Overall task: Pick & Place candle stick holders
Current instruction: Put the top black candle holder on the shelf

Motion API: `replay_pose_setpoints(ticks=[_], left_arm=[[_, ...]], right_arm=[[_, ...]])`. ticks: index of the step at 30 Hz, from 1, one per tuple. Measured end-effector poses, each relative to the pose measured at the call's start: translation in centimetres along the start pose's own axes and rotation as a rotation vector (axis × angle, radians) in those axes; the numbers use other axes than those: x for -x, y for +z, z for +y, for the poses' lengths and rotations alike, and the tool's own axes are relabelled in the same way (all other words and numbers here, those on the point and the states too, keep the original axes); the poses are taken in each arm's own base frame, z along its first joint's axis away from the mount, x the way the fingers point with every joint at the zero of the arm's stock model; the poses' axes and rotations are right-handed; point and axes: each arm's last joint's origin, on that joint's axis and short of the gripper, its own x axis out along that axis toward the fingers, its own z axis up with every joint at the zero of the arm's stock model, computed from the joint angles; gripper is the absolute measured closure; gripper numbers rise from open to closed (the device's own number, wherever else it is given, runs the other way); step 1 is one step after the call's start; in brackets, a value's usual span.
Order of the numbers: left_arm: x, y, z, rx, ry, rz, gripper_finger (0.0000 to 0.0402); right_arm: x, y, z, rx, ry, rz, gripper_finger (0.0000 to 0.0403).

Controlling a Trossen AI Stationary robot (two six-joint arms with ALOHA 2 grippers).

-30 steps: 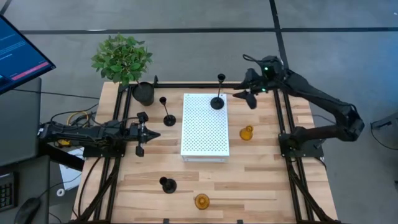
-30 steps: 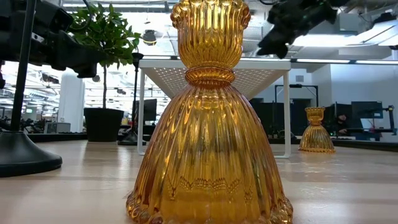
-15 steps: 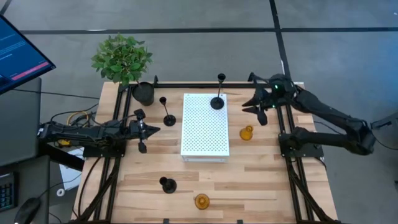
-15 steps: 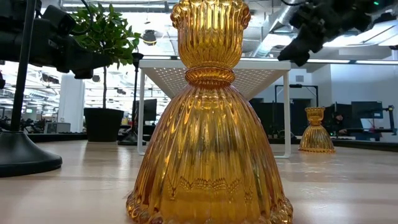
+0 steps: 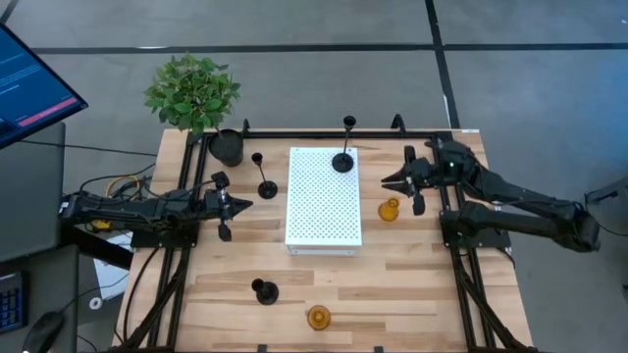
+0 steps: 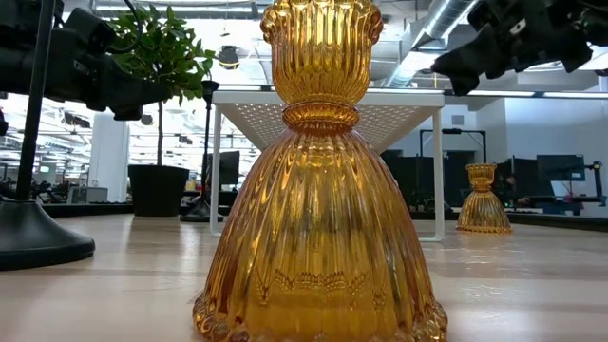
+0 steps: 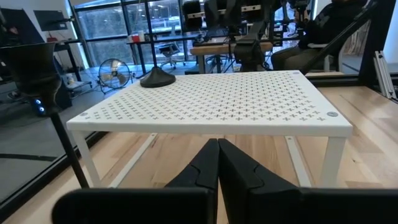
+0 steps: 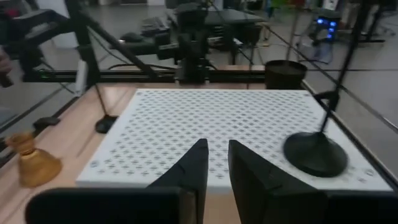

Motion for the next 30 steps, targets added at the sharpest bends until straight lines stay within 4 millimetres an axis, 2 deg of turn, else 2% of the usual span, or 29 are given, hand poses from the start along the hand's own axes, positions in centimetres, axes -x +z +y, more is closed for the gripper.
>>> replay_pose_setpoints(ticks=[5,12,17,24,30], left_arm=[[0.0,0.0,0.0,0.0,0.0,0.0,0.0394],[-0.2,-0.3,0.0,-0.007,0.02,0.04,0.0383],[-0.7,-0.9,0.1,-0.026,0.106,0.106,0.0348],[-1.5,-0.8,-0.1,-0.024,0.137,0.095,0.0285],[-2.1,-1.2,0.2,-0.043,0.307,0.139,0.023]], right_arm=[[-0.5,-0.8,0.8,0.007,0.055,0.009,0.0349],[-0.6,-0.5,1.0,0.034,0.065,-0.029,0.0349],[-0.6,-0.5,1.0,0.034,0.063,-0.03,0.0349],[-0.6,-0.5,1.0,0.035,0.063,-0.03,0.0349],[-0.6,-0.5,1.0,0.039,0.062,-0.03,0.0349]])
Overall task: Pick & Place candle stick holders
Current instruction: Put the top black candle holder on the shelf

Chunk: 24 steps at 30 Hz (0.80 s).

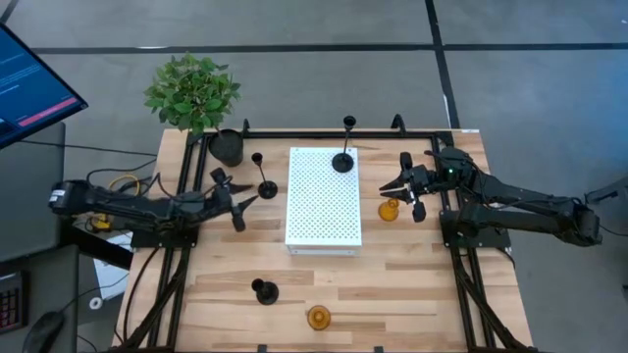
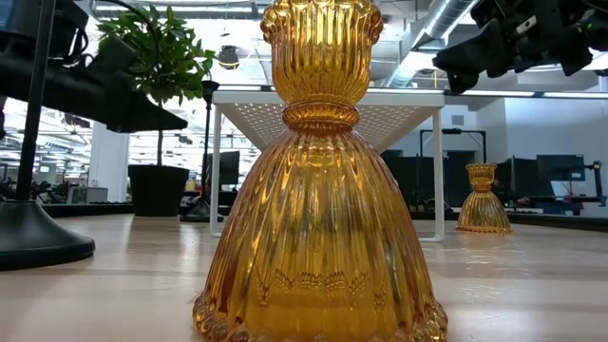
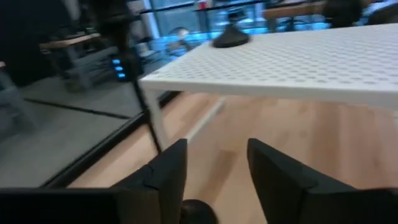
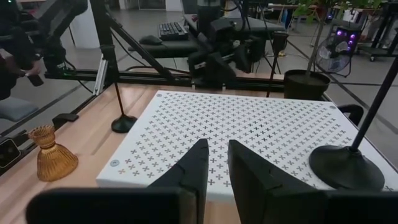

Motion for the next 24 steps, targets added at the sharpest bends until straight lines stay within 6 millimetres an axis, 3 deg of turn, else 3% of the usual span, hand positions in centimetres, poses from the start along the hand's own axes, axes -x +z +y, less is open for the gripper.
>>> replay_pose_setpoints(ticks=[10,24], left_arm=[[-1.2,0.4,0.9,0.04,0.141,-0.05,0.0184],[-2.6,0.2,1.4,0.076,0.158,-0.085,0.018]], right_arm=[[0.0,0.0,0.0,0.003,0.0,0.0,0.0349],[0.0,0.0,0.0,0.022,-0.004,0.001,0.0349]])
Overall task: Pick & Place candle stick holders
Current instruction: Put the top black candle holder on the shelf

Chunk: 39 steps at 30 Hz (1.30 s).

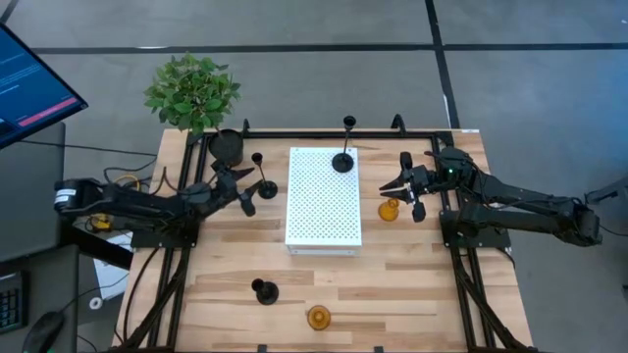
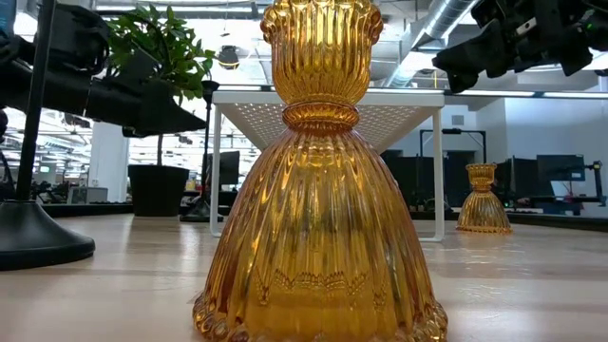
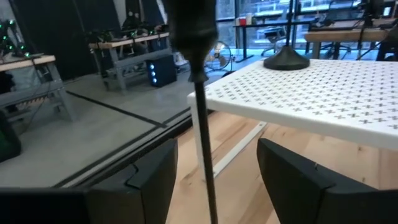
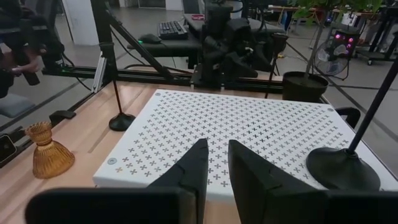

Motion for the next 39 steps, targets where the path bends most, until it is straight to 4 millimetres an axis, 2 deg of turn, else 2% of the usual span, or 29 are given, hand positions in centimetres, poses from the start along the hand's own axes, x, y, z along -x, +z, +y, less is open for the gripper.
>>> replay_pose_setpoints(ticks=[16,26,39], left_arm=[[-1.0,-0.6,0.1,0.034,0.045,-0.006,0.0183],[-2.7,0.2,-0.7,0.023,0.044,0.005,0.0183],[-2.8,0.1,-0.7,0.021,0.052,0.011,0.0191]], right_arm=[[0.0,0.0,0.0,0.007,-0.001,0.0,0.0349],[0.0,0.0,0.0,0.007,-0.001,0.0,0.0349],[0.0,0.0,0.0,0.006,-0.001,0.0,0.0349]])
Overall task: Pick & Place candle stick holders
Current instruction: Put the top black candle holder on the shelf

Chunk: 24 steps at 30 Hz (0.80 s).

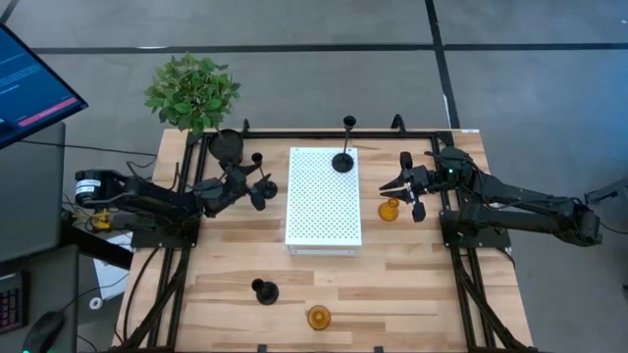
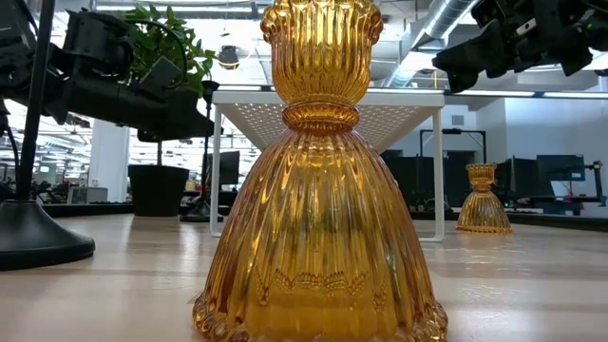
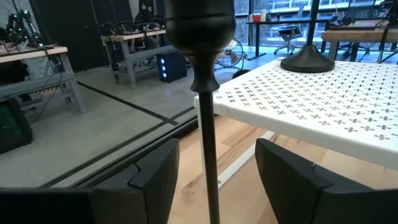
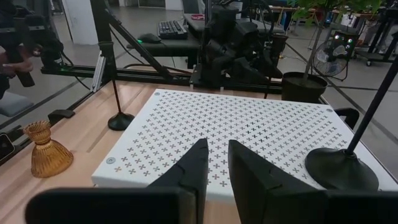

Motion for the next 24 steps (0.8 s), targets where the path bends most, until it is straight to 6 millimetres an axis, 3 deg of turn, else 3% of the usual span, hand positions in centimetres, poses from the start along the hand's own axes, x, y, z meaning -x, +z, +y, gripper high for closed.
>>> replay_pose_setpoints(ticks=[12,24], left_arm=[[0.01,0.01,0.0,0.001,0.0,-0.001,0.0292],[0.01,0.01,0.0,0.0,0.0,0.0,0.0344]], right_arm=[[0.0,0.0,0.0,-0.001,0.0,0.0,0.0349],[0.0,-0.01,0.0,-0.001,0.0,0.001,0.0349]])
